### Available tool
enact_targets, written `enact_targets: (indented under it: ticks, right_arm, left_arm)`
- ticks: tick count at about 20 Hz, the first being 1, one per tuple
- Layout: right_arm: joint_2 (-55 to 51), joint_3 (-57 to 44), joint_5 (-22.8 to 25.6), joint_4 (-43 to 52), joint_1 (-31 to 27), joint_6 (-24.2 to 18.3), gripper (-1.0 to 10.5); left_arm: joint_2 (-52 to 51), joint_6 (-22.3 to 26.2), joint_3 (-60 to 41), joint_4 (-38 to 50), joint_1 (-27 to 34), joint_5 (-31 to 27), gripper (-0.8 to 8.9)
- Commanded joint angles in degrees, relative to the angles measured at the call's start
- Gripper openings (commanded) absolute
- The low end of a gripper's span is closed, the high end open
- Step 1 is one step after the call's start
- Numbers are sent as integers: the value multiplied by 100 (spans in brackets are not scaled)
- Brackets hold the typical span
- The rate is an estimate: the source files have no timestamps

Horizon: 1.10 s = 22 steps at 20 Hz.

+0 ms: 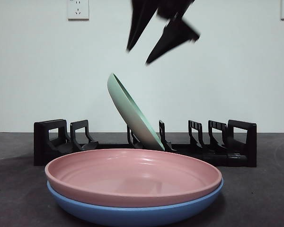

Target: Place the plate

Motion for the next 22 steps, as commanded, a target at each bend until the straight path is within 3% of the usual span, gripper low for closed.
enact_targets:
  ticks: [1, 13, 16, 22]
  right_arm:
    - [369, 192, -13, 262, 133, 37, 247]
    - [1086, 203, 240, 964, 535, 57, 242]
    - [1123, 203, 291, 973, 562, 52, 53]
    - [1102, 308, 284, 636, 579, 55, 14]
  left_arm:
    - [35, -168, 90, 28, 4, -13, 280]
    - [35, -173, 90, 22, 4, -15, 280]
    - [35, -173, 90, 24, 4, -15, 280]
    - [35, -170, 90, 26, 4, -15, 280]
